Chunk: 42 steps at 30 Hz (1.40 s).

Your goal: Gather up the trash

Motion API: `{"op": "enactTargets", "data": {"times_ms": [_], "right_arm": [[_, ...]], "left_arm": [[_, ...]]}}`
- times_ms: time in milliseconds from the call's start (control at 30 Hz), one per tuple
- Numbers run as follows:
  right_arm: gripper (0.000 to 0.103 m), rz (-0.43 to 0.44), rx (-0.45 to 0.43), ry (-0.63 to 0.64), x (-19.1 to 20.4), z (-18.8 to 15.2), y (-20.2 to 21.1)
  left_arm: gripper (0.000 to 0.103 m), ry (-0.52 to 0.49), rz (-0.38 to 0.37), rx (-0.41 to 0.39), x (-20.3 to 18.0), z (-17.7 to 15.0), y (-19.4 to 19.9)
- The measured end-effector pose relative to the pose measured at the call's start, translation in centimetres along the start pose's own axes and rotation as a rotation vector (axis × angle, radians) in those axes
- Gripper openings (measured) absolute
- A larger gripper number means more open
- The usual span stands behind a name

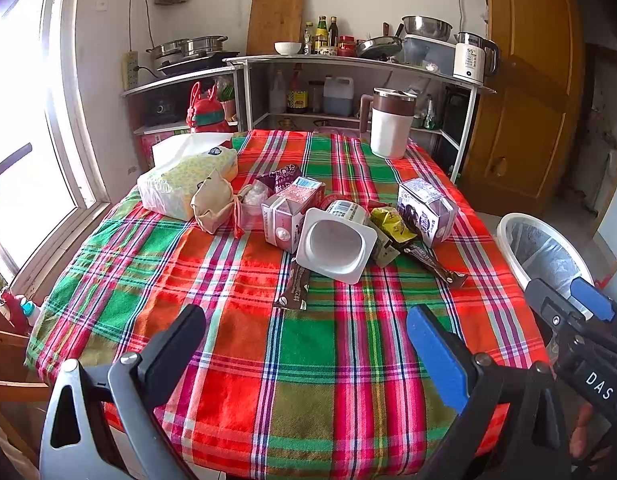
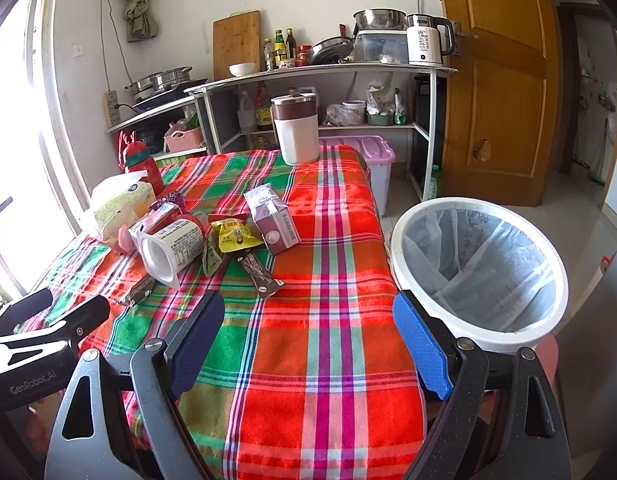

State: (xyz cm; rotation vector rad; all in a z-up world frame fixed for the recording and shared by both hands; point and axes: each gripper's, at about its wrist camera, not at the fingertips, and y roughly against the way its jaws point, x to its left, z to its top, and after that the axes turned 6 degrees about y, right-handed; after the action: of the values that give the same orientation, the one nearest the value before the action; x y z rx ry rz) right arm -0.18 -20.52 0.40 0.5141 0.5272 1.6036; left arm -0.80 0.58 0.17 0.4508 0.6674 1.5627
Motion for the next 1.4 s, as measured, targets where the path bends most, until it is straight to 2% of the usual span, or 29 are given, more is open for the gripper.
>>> {"op": "enactTargets", "data": {"times_ms": [1400], "right_arm": [[0.087, -0.002, 0.002, -0.003, -0.12, -0.12, 0.17]], "left_arm": [[0.102, -0.012, 0.011, 0.003, -0.32, -0.25, -0.21]]}}
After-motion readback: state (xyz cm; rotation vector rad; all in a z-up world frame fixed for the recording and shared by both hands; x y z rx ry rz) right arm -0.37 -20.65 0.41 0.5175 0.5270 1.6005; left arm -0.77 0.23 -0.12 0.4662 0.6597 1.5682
